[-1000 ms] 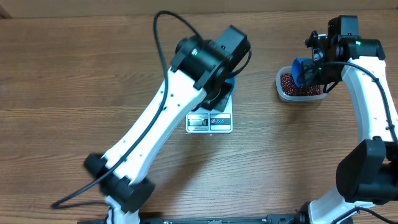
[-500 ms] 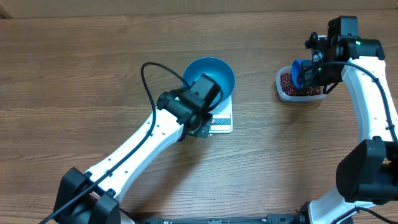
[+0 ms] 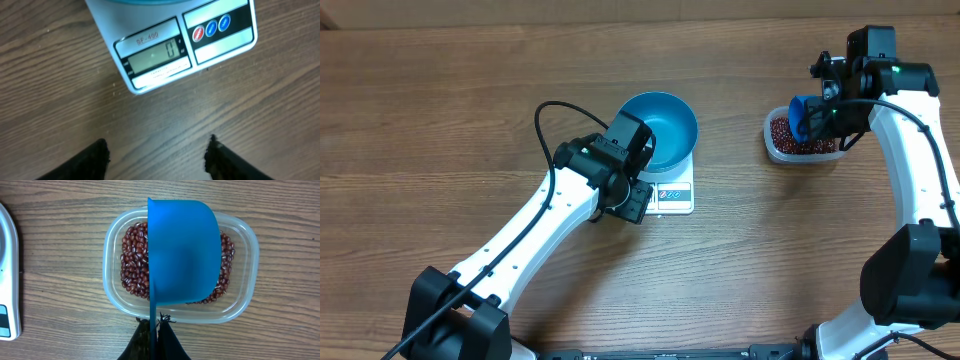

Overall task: Scoop item into bowl and weigh 150g on scale
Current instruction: 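Hold the left gripper over the scale display reading 0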

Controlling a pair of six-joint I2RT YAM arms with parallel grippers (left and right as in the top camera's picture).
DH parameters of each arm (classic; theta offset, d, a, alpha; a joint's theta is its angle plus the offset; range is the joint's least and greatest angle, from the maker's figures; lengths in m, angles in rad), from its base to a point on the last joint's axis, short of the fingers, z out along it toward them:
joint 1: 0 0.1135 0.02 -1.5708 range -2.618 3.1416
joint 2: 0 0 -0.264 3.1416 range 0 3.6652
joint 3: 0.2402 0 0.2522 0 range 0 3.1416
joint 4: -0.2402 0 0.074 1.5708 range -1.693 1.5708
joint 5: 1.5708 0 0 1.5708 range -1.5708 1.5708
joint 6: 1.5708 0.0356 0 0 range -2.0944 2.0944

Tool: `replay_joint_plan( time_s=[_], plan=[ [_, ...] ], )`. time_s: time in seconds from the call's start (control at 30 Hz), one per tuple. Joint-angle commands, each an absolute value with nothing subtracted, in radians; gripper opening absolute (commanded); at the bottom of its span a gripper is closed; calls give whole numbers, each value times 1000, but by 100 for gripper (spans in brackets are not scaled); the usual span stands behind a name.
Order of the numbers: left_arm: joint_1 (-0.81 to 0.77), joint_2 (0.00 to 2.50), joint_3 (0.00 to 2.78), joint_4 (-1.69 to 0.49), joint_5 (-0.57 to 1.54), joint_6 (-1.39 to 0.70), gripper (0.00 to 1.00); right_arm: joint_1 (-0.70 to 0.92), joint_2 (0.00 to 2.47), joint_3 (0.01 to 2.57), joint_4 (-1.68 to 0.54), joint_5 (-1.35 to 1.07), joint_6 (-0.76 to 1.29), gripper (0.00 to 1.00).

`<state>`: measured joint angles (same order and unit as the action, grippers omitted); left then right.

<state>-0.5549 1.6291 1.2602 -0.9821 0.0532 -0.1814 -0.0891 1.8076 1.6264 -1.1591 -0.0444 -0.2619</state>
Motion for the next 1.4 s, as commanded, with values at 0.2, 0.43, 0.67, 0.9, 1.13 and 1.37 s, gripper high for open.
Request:
replay_joint_plan(
  time_s=[0.2, 0.43, 0.67, 0.9, 1.13, 1.37],
  plan=[
    [-561, 1619, 1190, -869, 68, -191, 86, -85, 1800, 1628, -1153, -47, -257, 4],
    [-612, 1619, 1140, -843, 24, -180, 100, -85, 1800, 1628, -1153, -47, -258, 4],
    [-631, 1619, 1113, -825, -62, -250, 100, -85, 1800, 1628, -1153, -47, -257, 4],
    [-627, 1619, 1113, -845, -73, -301, 99, -85, 1800, 1628, -1153, -47, -258, 4],
    [-616, 1604, 1113, -890, -103, -336, 100, -85, 1800, 1628, -1155, -47, -258, 4],
    [-616, 1477, 1082, -839, -76, -256, 99, -85, 1800, 1628, -1161, -47, -257, 4]
  ],
)
